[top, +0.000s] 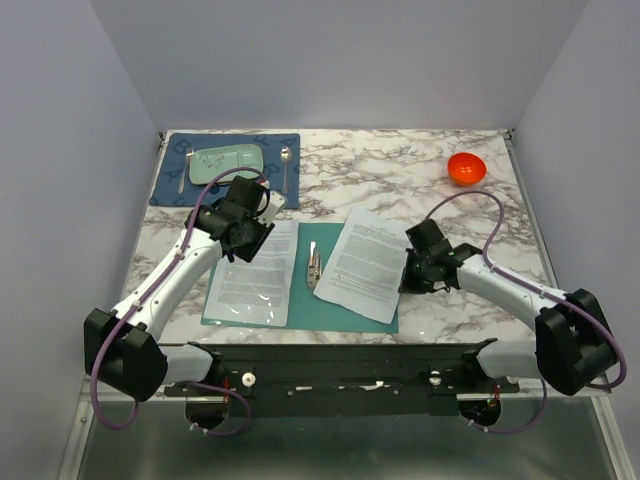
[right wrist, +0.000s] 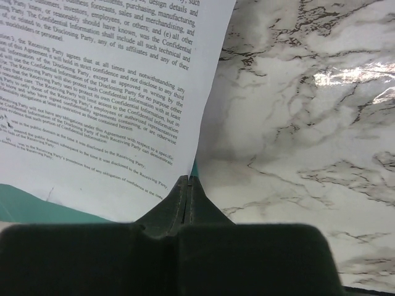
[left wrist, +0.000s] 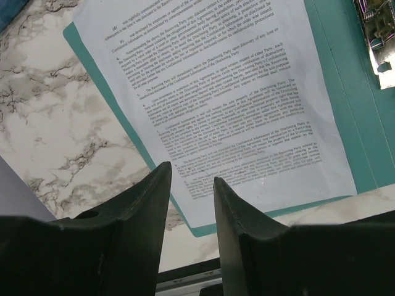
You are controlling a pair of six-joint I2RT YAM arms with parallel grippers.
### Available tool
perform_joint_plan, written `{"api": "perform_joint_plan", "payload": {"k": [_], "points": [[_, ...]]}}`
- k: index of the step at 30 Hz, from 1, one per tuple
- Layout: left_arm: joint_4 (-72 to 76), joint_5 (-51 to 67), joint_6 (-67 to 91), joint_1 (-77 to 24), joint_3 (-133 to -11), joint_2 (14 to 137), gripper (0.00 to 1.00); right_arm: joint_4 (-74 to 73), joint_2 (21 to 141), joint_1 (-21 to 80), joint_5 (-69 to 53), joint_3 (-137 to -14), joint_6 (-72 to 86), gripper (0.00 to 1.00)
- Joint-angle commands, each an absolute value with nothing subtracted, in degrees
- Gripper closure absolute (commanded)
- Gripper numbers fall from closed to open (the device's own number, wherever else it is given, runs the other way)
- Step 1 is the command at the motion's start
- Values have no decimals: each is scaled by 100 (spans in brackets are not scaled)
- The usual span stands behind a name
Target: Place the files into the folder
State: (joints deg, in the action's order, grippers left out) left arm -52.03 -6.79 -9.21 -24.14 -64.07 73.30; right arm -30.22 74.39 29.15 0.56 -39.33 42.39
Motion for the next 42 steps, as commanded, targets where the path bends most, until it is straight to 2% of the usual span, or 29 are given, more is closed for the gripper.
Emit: {"api": "perform_joint_plan", "payload": {"k": [1, 9, 26, 42], "points": [[-5265, -703, -949, -2452, -6425, 7304, 54, -3612, 7409, 2918, -121, -4263, 3342, 99], [-5256, -730, -967, -2452, -6460, 7330, 54, -3761, 7619, 3251, -457, -4499, 2725, 99], [-5265, -756, -967, -2452, -6478, 7356, 54, -4552, 8323, 3691, 483, -5414, 2101, 99], [-5265, -817, -1002, -2452, -6407, 7277, 54, -4553, 9061, 4025, 888, -5853, 1925, 99]]}}
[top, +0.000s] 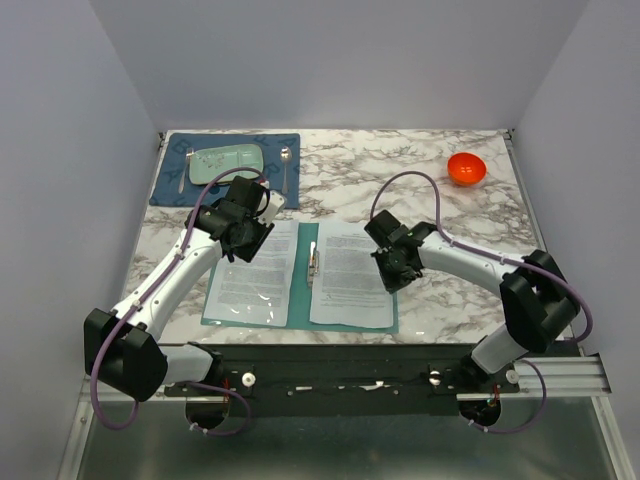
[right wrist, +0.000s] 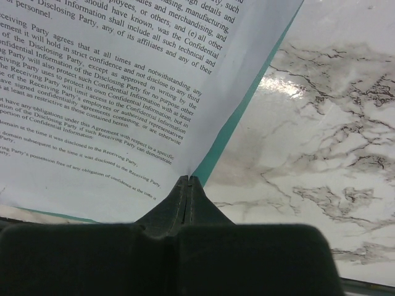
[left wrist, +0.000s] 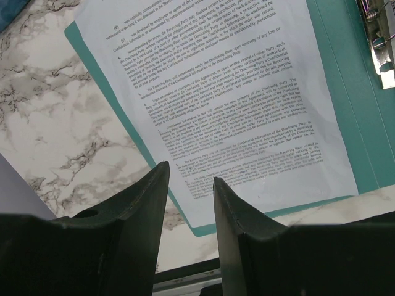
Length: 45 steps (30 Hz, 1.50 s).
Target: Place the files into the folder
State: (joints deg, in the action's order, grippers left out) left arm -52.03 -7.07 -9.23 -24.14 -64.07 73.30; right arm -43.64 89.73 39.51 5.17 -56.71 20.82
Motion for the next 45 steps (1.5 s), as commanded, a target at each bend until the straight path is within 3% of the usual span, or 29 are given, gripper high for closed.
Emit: {"api": "perform_joint_plan", "payload": {"k": [1, 40, 44, 45], "points": [[-5265, -817, -1002, -2452, -6399, 7277, 54, -4553, 9070, 4034, 905, -5862, 1907, 100], [-5212, -773, -1011, -2452, -6337, 7330, 55, -4649, 9193, 4403, 1248, -6108, 2382, 99], [-5221, -773, -1002, -2452, -6354, 7321, 55, -4746, 9193, 4395, 1310, -6152, 2382, 79], [-5212, -773, -1002, -2452, -6363, 7321, 54, -4755, 9176, 4395, 1283, -6161, 2382, 69]]}}
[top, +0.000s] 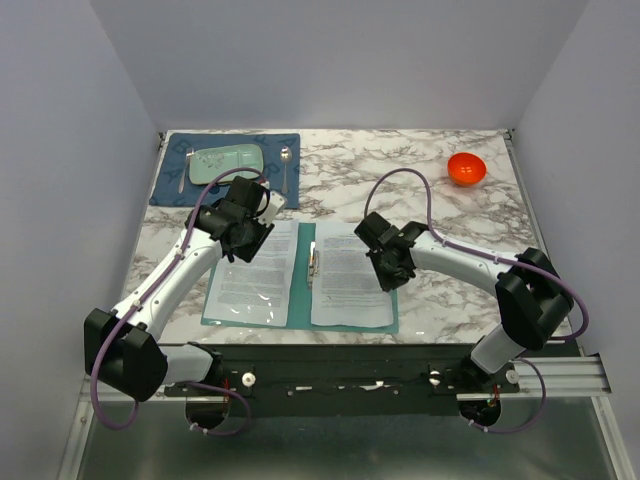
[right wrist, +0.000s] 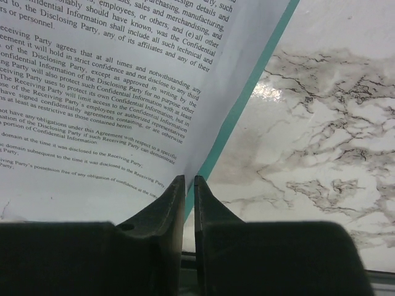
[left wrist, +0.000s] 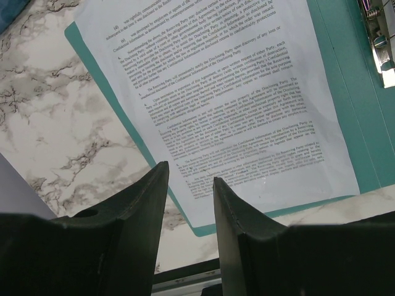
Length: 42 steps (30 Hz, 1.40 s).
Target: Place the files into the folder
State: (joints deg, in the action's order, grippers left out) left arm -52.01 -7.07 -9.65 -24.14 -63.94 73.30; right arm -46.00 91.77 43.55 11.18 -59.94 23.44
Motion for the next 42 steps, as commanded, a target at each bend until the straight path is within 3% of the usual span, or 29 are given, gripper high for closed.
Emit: {"api": "perform_joint_plan", "payload": {"k": [1, 6, 11, 14, 18, 25, 29, 34, 39, 42], "points": [[-5229, -773, -1002, -2452, -6372, 7321, 54, -4772, 9167, 4395, 1275, -6205, 2391, 65], [-5238, -800, -993, -2452, -6407, 7365, 54, -4974, 9158, 4386, 1151, -6389, 2364, 46], [-5265, -835, -1002, -2452, -6451, 7339, 54, -5124, 8992, 4395, 1187, -6591, 2382, 45], [-5282, -835, -958, -2452, -6539, 7339, 52, -5072, 8781, 4395, 1107, -6741, 2373, 51], [-5300, -748, -879, -2452, -6697, 7365, 39, -4589, 8692, 4403, 872, -6952, 2347, 76], [-5282, -291, -545, -2452, -6926, 7602, 23, -3192, 9157, 4395, 291, -7110, 2698, 85], [-5116, -18, -369, -2452, -7084, 7831, 16, -2279, 9509, 4395, 44, -7145, 2944, 80], [-4492, -544, -281, -2452, -7198, 8419, 16, -1443, 9870, 4158, -790, -7207, 3339, 73], [-4316, -1089, -307, -2452, -7269, 9244, 21, -609, 10344, 3815, -1966, -7365, 3769, 44], [-4219, -1441, -369, -2443, -7146, 9518, 27, -291, 10669, 3674, -2398, -7488, 3841, 35]]}}
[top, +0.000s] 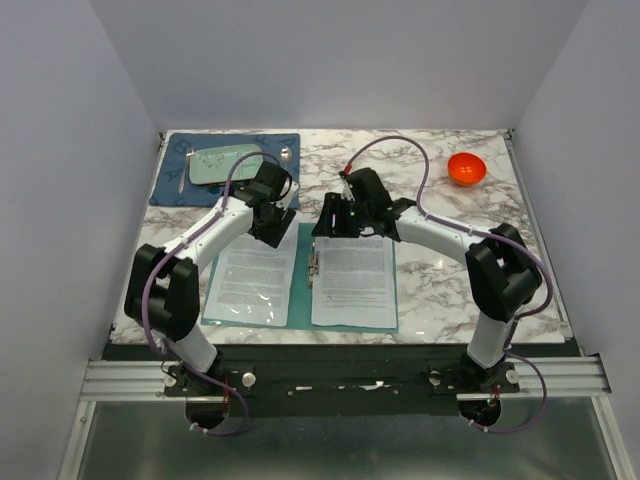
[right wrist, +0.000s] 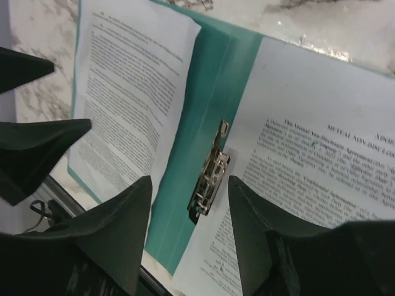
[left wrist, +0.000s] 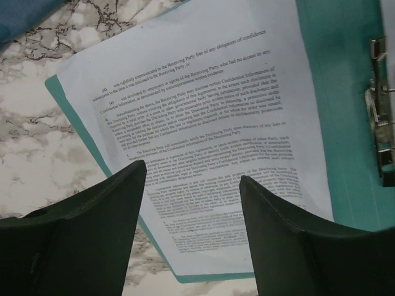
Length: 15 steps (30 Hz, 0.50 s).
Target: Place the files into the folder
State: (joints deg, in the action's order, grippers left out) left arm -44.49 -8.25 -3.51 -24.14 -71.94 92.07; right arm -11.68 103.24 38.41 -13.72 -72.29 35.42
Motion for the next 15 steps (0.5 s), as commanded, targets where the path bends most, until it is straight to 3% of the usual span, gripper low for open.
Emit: {"api": "perform_joint_plan", "payload": {"k": [1, 7, 15], "points": [[-4184, -1502, -387, -2417, -7102, 9562, 29, -229, 10740, 3648, -2478, -7567, 3832, 34], [-4096, -1635, -430, -2268, -7022, 9879, 43, 544, 11188, 3577, -3145, -7533, 3735, 37], [-4148, -1538, -457, -2013, -7075, 10309, 43, 1134, 11628, 3481, -3507, -7418, 3735, 40]]}}
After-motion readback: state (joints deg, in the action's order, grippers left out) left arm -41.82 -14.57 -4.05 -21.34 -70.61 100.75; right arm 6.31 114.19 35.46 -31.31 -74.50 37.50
